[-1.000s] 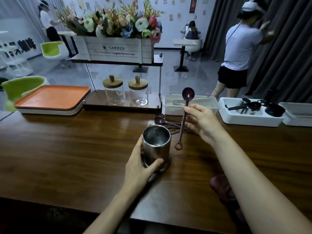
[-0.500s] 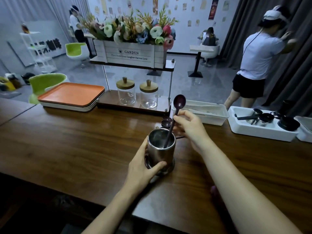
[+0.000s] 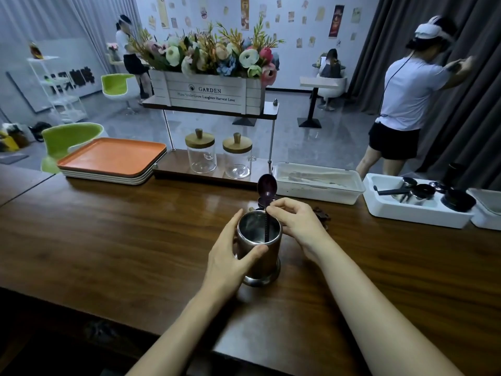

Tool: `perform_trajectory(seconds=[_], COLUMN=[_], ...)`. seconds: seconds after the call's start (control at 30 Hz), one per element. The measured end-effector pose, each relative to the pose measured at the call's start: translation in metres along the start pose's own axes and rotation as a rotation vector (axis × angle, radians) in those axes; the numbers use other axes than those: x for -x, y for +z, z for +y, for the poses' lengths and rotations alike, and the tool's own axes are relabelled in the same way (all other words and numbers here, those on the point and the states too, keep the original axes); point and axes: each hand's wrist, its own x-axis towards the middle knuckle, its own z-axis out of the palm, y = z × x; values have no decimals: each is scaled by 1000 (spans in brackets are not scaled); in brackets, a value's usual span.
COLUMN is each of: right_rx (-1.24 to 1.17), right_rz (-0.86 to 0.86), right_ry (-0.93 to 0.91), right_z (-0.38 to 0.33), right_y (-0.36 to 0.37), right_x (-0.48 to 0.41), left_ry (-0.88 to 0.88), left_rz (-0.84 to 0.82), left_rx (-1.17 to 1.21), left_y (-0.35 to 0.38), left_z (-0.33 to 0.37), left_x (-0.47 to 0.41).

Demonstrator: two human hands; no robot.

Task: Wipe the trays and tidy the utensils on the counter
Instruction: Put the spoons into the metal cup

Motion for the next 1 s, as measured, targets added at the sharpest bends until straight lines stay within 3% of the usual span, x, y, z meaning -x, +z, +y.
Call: perform_trajectory(seconds=[0.73, 1.0], right_rx=[35, -123], right_rz=[200, 235], right_ry=[-65, 64], right_z=[9, 35], right_y=[22, 3], right_x=[6, -8], left_ry=[-21, -35], left_rz=[-55, -38], left_rx=[-37, -53], left_y=[6, 8], left_z=[-26, -32], left_x=[8, 8])
